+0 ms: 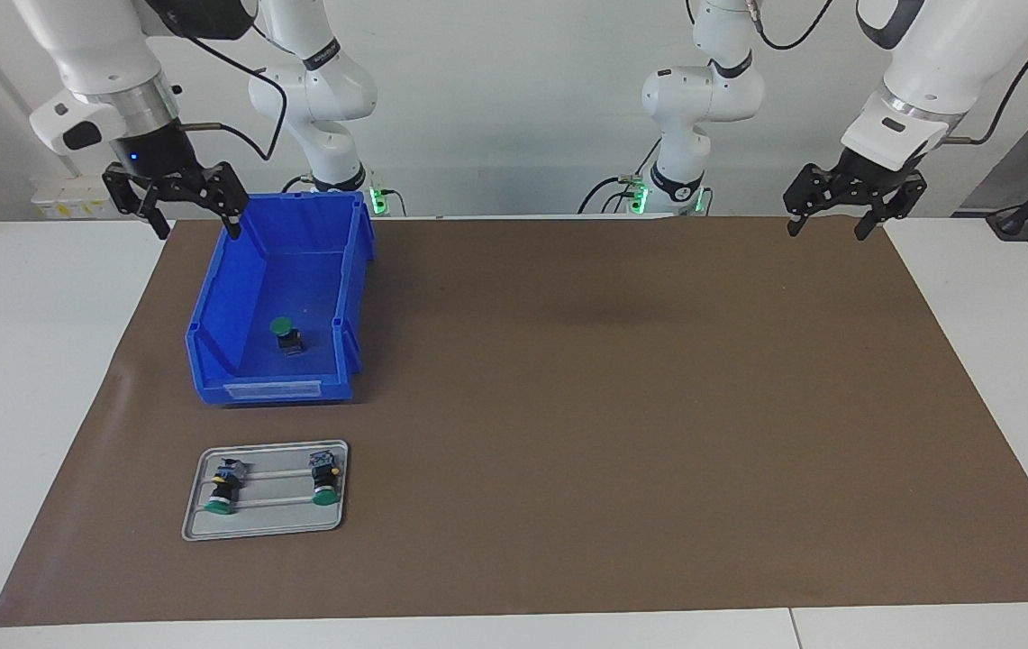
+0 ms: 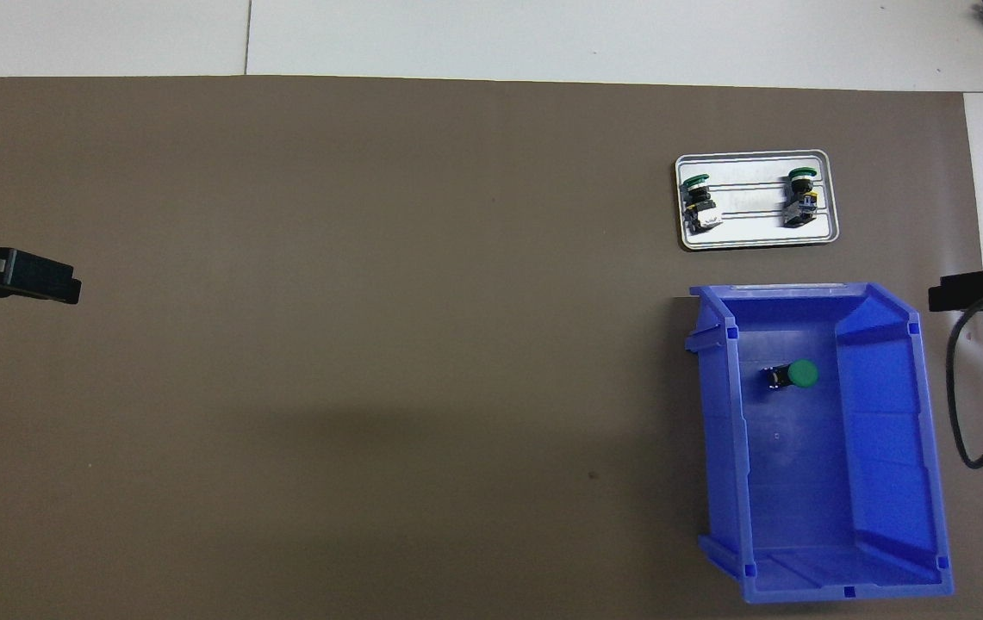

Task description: Place and press button with both arms

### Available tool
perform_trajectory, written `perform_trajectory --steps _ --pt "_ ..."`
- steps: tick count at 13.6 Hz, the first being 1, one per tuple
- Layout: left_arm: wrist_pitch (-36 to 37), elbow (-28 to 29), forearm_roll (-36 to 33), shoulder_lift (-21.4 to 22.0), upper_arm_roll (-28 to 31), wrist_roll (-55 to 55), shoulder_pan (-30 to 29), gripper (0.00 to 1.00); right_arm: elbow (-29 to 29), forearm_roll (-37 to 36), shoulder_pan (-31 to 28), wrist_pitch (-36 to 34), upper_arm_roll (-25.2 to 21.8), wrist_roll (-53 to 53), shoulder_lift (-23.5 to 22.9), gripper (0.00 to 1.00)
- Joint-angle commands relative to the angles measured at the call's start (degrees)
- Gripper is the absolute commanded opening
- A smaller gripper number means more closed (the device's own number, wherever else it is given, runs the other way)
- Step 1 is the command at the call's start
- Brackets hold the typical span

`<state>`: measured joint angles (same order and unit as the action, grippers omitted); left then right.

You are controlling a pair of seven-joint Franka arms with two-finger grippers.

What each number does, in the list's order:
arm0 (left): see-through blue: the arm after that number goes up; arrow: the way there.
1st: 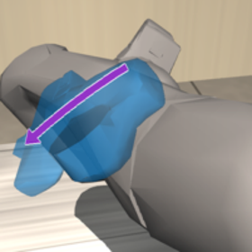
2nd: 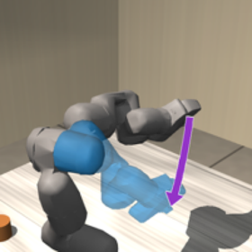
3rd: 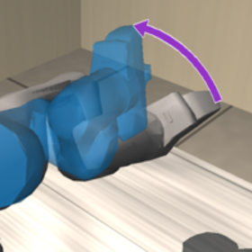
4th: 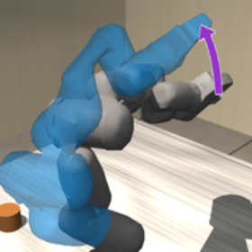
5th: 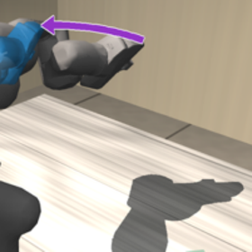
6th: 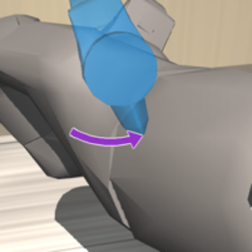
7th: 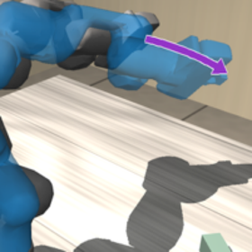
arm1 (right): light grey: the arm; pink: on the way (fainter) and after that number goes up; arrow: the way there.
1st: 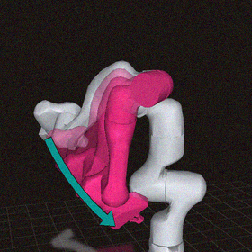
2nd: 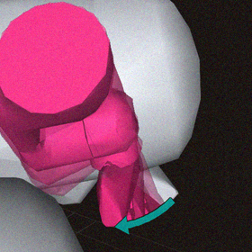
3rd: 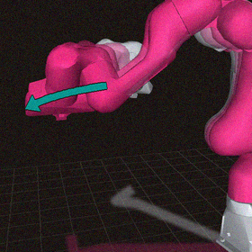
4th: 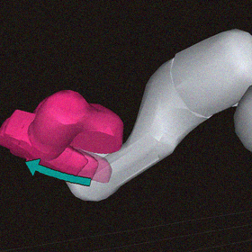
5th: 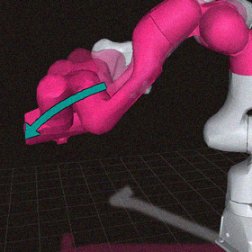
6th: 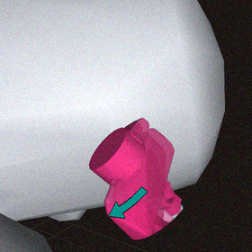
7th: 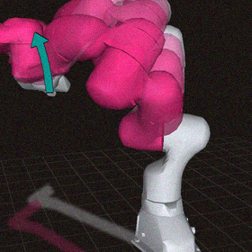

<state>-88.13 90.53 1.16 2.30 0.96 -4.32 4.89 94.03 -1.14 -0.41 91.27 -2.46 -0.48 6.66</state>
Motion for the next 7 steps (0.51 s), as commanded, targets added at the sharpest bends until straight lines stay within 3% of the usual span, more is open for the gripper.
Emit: perform_trajectory --steps 1,7 --pt "-1.0 1.9 -0.9 1.5 -0.3 -0.3 -0.6 1.0 -13.5 -2.7 -1.1 -7.3 0.8 0.7 -8.0 1.0" --pt "-1.0 1.9 -0.9 1.6 -0.3 -0.3 -0.6 1.0 -10.3 -0.9 -1.9 -8.3 0.8 0.8 -6.4 1.0"
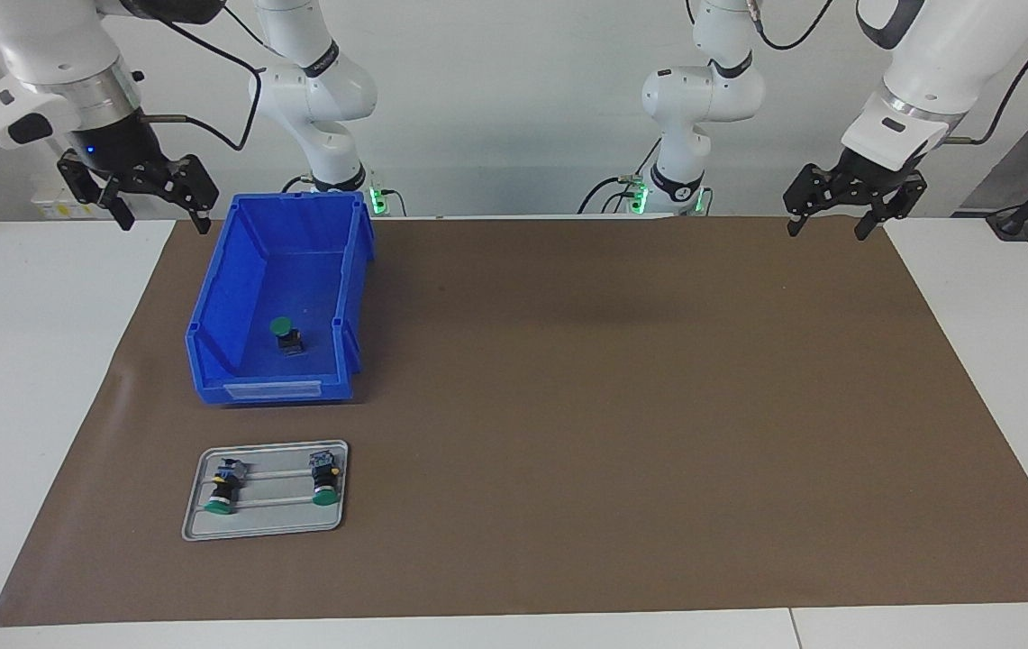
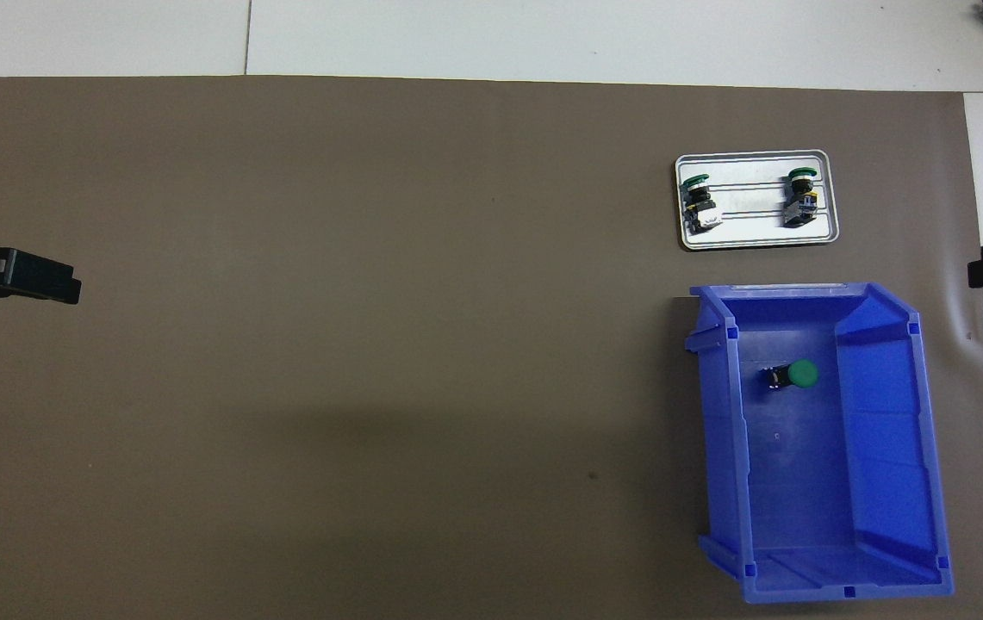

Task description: Place and press button with both arms

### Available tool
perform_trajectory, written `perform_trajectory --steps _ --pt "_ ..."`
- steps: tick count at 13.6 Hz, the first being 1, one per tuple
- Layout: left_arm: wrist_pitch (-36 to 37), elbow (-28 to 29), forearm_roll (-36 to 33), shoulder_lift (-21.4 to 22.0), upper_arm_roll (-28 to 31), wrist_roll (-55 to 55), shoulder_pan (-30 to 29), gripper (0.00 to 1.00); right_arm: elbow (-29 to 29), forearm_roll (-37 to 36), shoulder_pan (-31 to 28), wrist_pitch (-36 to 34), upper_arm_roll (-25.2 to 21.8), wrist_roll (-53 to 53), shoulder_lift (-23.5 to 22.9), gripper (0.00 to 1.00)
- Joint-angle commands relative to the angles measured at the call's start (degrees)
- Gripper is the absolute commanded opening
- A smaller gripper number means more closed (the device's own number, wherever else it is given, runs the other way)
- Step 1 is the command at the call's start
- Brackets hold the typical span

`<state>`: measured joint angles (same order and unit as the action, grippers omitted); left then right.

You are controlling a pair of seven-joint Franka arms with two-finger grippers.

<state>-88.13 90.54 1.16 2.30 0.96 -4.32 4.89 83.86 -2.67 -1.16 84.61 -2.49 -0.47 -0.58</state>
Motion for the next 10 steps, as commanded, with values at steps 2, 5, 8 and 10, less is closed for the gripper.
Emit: perform_trajectory --steps 2,5,8,10 --pt "-1.0 1.9 -0.9 1.6 -0.3 -0.3 -0.6 1.0 0.0 0.3 -1.1 -2.1 0.7 0.6 1.1 1.0" --pt "-1.0 1.9 -0.9 1.6 -0.3 -0.3 -0.6 1.0 7.0 0.7 -1.0 0.7 0.8 2.1 5.0 1.0" --pt "-1.0 1.9 -0.9 1.6 -0.3 -0.3 -0.6 1.0 10.5 0.6 -0.3 1.8 0.9 2.1 7.2 1.0" --pt "-1.0 1.9 -0.9 1.6 -0.3 -0.3 -0.6 1.0 10.1 0.3 1.5 2.8 0.0 1.9 6.6 1.0"
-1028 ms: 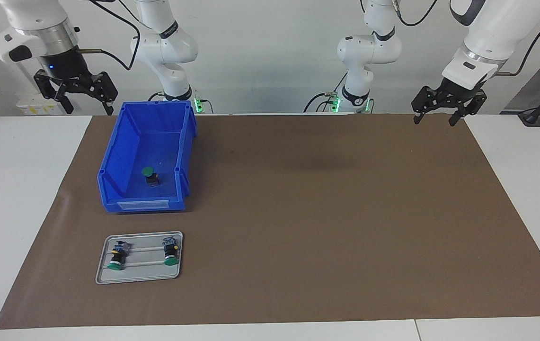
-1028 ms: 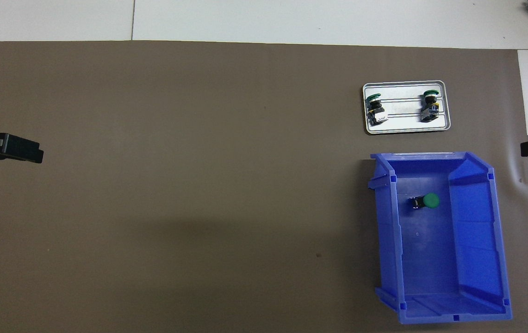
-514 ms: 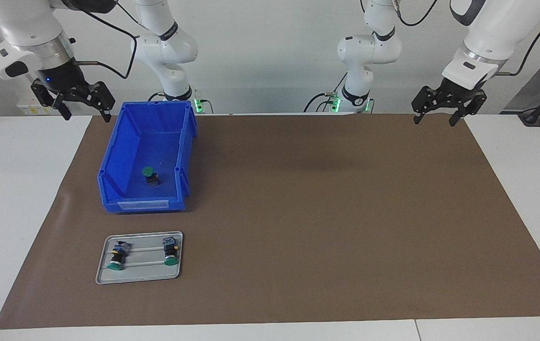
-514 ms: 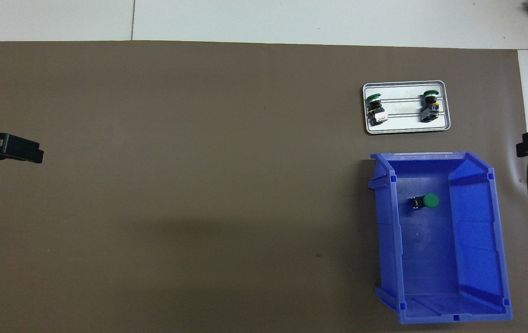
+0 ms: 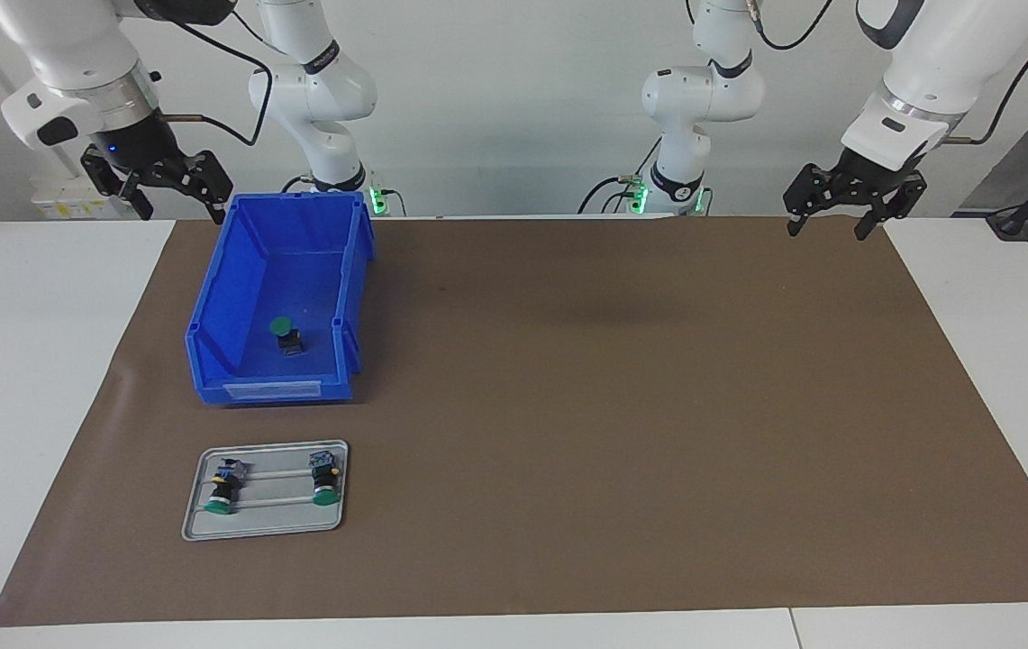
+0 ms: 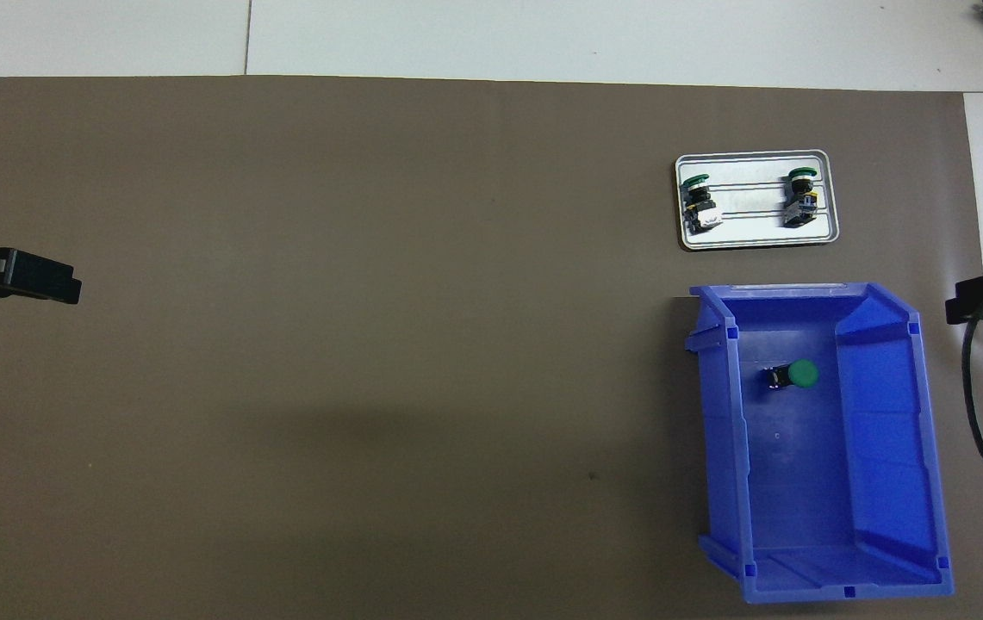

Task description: Place and press button with both arms

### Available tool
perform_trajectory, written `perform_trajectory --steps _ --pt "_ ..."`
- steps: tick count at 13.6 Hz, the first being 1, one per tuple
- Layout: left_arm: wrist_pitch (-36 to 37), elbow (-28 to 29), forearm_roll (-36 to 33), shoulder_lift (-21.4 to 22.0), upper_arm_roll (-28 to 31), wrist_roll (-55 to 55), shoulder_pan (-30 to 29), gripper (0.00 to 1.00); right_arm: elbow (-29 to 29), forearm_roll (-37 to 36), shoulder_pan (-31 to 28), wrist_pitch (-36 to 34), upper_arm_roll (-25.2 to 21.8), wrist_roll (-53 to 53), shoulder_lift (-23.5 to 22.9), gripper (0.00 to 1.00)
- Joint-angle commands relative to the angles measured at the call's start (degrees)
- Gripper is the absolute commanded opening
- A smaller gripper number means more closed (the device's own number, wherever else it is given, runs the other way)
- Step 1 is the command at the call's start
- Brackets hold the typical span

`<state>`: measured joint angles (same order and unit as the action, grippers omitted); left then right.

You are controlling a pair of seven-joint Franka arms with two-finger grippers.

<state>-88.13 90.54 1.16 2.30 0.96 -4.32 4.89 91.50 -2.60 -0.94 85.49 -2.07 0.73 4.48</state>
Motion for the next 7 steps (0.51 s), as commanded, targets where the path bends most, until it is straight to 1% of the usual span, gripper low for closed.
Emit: perform_trajectory --steps 1,2,4,5,7 --pt "-1.0 1.9 -0.9 1.5 -0.3 -0.3 -0.6 1.0 2.5 0.0 4.0 1.6 -3.9 0.7 1.6 1.0" --pt "-1.0 1.9 -0.9 1.6 -0.3 -0.3 -0.6 1.0 2.5 0.2 4.0 1.2 -4.7 0.7 1.5 1.0" --pt "-1.0 1.9 -0.9 1.6 -0.3 -0.3 -0.6 1.0 2.4 0.3 3.1 1.3 -4.3 0.6 1.1 1.0" --pt "-1.0 1.9 -0.9 1.6 -0.3 -0.3 -0.6 1.0 1.5 0.3 2.5 1.1 -3.4 0.3 0.5 1.0" --pt "-1.0 1.9 -0.9 1.6 -0.3 -0.3 -0.6 1.0 -1.7 0.5 1.4 -1.5 -1.2 0.3 -1.4 1.0"
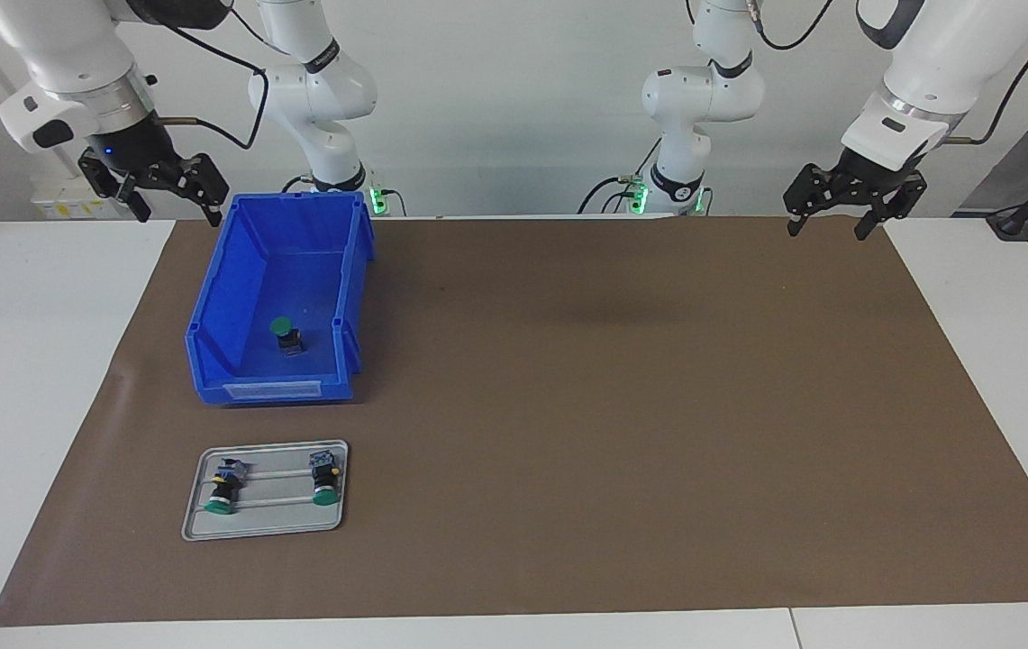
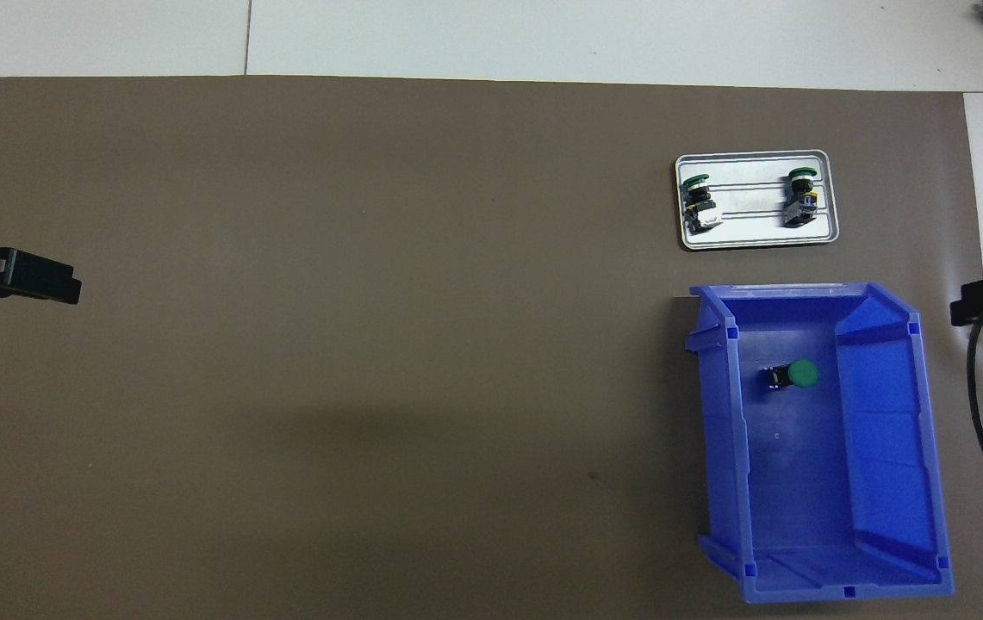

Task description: Place and press button with both arms

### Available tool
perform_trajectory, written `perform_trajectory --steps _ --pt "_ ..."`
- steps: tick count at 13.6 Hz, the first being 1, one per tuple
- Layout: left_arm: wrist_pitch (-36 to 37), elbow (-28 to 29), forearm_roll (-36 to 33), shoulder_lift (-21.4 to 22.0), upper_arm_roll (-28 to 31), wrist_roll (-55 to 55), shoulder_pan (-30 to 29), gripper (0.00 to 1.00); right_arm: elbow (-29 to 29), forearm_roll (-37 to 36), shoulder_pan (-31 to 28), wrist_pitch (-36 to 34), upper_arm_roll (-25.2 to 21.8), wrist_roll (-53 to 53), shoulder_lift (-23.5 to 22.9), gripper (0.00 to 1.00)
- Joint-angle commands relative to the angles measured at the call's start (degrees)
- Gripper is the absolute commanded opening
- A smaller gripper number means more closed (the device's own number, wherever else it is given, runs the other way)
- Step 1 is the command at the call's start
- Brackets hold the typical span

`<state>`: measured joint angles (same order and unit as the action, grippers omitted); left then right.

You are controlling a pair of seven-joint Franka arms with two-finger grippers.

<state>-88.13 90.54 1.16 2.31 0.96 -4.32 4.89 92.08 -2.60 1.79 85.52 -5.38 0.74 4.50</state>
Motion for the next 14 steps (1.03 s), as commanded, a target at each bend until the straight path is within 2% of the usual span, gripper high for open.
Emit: perform_trajectory --steps 1,14 --pt "-1.0 1.9 -0.9 1.6 -0.3 -0.3 -0.6 1.0 -2.0 0.7 -1.1 -1.4 2.1 0.4 -1.3 1.0" --pt "-1.0 1.9 -0.9 1.5 -0.3 -0.3 -0.6 1.0 -0.7 0.7 -1.3 -1.1 1.8 0.1 -0.3 1.0"
